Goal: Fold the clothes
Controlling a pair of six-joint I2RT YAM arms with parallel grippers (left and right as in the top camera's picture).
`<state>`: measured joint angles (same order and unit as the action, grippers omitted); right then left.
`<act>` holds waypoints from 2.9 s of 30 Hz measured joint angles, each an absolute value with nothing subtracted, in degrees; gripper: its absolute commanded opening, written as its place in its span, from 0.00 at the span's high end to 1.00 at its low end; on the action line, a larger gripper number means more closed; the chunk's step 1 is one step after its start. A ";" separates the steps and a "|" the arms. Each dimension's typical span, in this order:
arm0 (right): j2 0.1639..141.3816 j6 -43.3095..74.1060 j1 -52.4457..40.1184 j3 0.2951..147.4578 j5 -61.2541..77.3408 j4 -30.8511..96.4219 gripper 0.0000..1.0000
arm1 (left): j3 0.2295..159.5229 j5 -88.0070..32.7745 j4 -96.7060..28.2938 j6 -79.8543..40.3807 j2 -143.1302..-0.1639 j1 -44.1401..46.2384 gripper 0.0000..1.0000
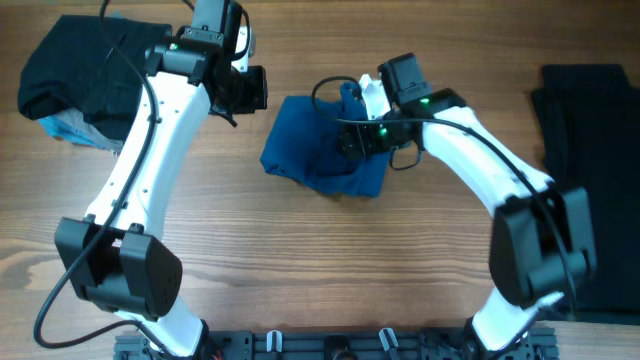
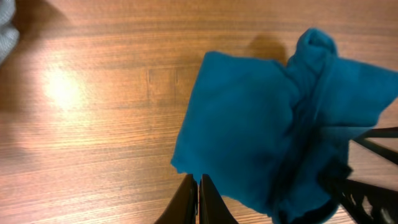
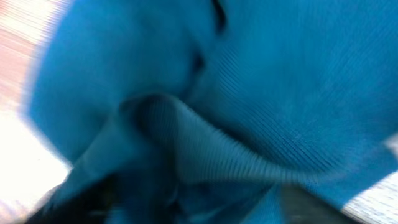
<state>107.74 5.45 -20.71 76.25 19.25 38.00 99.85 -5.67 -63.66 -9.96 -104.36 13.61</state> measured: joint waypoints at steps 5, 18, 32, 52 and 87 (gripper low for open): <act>110.52 11.57 -17.17 75.88 9.78 47.11 0.19 | 91.55 -10.28 -58.22 -9.96 -104.49 13.54 0.96; 97.41 3.79 -10.83 76.16 26.02 49.91 0.31 | 82.17 -21.71 -46.68 -9.93 -104.71 15.42 0.90; 105.65 13.04 -10.02 70.15 11.42 62.83 0.82 | 72.71 -20.14 -39.81 -9.93 -112.07 18.33 0.96; 107.57 14.37 -10.50 62.41 16.64 51.18 0.94 | 76.86 -34.02 -45.43 -9.72 -109.93 13.98 0.96; 108.97 8.34 -10.50 68.23 22.96 40.01 0.93 | 77.71 -56.90 -24.25 2.07 -125.27 14.55 0.18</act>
<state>108.97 8.34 -10.50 68.23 22.96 40.01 77.71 -56.90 -24.25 2.07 -125.27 14.55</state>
